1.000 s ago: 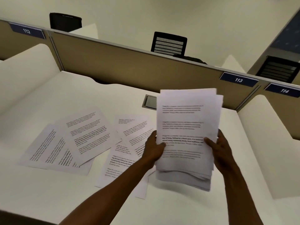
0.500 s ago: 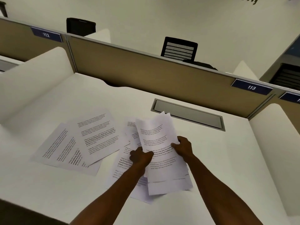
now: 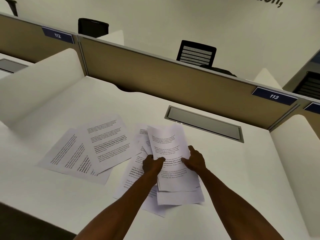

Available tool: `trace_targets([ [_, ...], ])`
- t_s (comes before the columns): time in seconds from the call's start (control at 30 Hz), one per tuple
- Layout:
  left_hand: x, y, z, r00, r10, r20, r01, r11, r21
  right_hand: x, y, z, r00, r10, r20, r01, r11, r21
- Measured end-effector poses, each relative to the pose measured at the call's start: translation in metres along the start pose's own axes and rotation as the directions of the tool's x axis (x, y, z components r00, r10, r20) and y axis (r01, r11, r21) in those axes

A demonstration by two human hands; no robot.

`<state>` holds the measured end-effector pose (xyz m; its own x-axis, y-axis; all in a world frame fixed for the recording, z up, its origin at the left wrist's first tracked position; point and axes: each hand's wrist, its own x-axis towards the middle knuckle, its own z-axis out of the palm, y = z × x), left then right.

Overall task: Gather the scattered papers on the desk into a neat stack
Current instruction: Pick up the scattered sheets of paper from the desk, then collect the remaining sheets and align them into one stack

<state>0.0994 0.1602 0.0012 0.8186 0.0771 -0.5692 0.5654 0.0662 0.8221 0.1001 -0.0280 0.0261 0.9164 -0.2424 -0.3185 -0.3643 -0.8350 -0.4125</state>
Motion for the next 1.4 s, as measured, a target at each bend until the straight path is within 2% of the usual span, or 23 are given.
trace_targets([
  [0.1, -0.002, 0.004, 0.0, 0.999, 0.034, -0.018, -0.035, 0.999, -0.041, -0.002, 0.002, 0.001, 1.0, -0.004, -0.018, 0.004, 0.999, 0.031],
  [0.3, -0.002, 0.009, -0.002, 0.997, 0.075, -0.029, -0.077, 0.994, -0.077, -0.01, 0.003, 0.004, 0.997, 0.001, -0.072, 0.017, 0.967, 0.254],
  [0.4, -0.001, 0.011, -0.007, 0.994, 0.089, 0.057, -0.087, 0.996, -0.023, -0.012, 0.006, 0.004, 0.99, 0.063, -0.124, -0.012, 0.927, 0.374],
  [0.5, -0.001, 0.012, -0.011, 0.989, 0.037, 0.141, -0.043, 0.998, 0.042, -0.012, 0.011, 0.004, 0.983, 0.154, -0.098, -0.068, 0.81, 0.583],
  [0.6, 0.002, 0.013, -0.017, 0.983, 0.056, 0.174, -0.076, 0.991, 0.111, -0.01, 0.015, 0.005, 0.954, 0.298, 0.042, -0.21, 0.557, 0.804],
  [0.67, 0.004, 0.017, -0.024, 0.968, 0.098, 0.23, -0.137, 0.978, 0.158, -0.011, 0.017, 0.005, 0.947, 0.292, 0.134, -0.26, 0.448, 0.856],
  [0.8, 0.006, 0.031, -0.05, 0.943, 0.159, 0.291, -0.223, 0.954, 0.202, -0.021, 0.015, 0.008, 0.965, 0.186, 0.187, -0.25, 0.422, 0.871],
  [0.9, 0.01, 0.043, -0.082, 0.947, 0.2, 0.25, -0.245, 0.956, 0.162, -0.022, -0.002, 0.01, 0.979, 0.115, 0.168, -0.2, 0.369, 0.908],
  [1.07, 0.02, 0.064, -0.136, 0.968, 0.243, 0.061, -0.25, 0.956, 0.156, -0.011, -0.074, 0.016, 0.984, 0.009, 0.176, -0.163, 0.432, 0.887],
  [1.17, 0.022, 0.073, -0.162, 0.954, 0.289, -0.085, -0.269, 0.944, 0.193, 0.003, -0.125, 0.026, 0.981, -0.087, 0.171, -0.1, 0.528, 0.843],
  [1.27, 0.028, 0.076, -0.183, 0.923, 0.333, -0.195, -0.279, 0.925, 0.259, 0.015, -0.17, 0.041, 0.983, -0.12, 0.137, -0.034, 0.618, 0.785],
  [1.4, 0.037, 0.075, -0.206, 0.88, 0.338, -0.333, -0.207, 0.905, 0.371, 0.024, -0.213, 0.064, 0.981, -0.164, 0.103, 0.063, 0.772, 0.632],
])
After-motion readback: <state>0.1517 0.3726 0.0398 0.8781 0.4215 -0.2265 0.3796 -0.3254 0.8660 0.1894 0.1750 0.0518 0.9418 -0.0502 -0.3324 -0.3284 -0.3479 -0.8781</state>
